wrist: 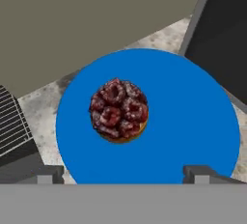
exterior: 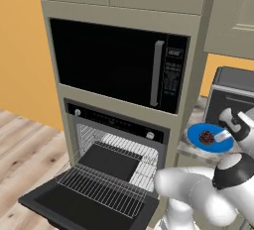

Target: Take the baked cake out of the oven and place it on the plate for cooling. Then close the oven door.

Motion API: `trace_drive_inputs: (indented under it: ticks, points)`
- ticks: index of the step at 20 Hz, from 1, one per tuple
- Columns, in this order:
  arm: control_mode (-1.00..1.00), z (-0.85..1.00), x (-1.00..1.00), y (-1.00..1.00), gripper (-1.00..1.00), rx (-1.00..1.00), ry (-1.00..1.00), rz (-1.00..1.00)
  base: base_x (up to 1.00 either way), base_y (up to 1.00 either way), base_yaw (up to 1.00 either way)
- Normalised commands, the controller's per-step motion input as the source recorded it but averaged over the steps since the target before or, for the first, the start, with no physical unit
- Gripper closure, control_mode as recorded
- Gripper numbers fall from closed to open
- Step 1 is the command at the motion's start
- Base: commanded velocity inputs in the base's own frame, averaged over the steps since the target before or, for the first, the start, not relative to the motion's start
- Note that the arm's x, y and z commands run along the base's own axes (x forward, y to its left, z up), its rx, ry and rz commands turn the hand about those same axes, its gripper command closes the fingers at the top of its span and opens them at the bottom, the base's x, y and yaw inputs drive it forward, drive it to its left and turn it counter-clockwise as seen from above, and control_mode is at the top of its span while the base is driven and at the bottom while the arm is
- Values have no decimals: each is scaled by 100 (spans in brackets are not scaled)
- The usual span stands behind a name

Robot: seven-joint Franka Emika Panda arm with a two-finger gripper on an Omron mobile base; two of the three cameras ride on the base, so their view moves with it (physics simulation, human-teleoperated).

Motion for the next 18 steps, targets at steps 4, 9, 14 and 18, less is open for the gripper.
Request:
trace_drive_inputs:
  ticks: [4,9,14,18]
  points:
    - [-100,53,-91,30,-100,-5,0,-3,0,0,0]
    - [-100,67,-72,48,-100,-6,0,0,0,0,0]
    - [-100,70,-53,72,-100,-8,-1,-1,0,0,0]
    - [-100,56,-62,85,-100,-10,0,-1,0,0,0]
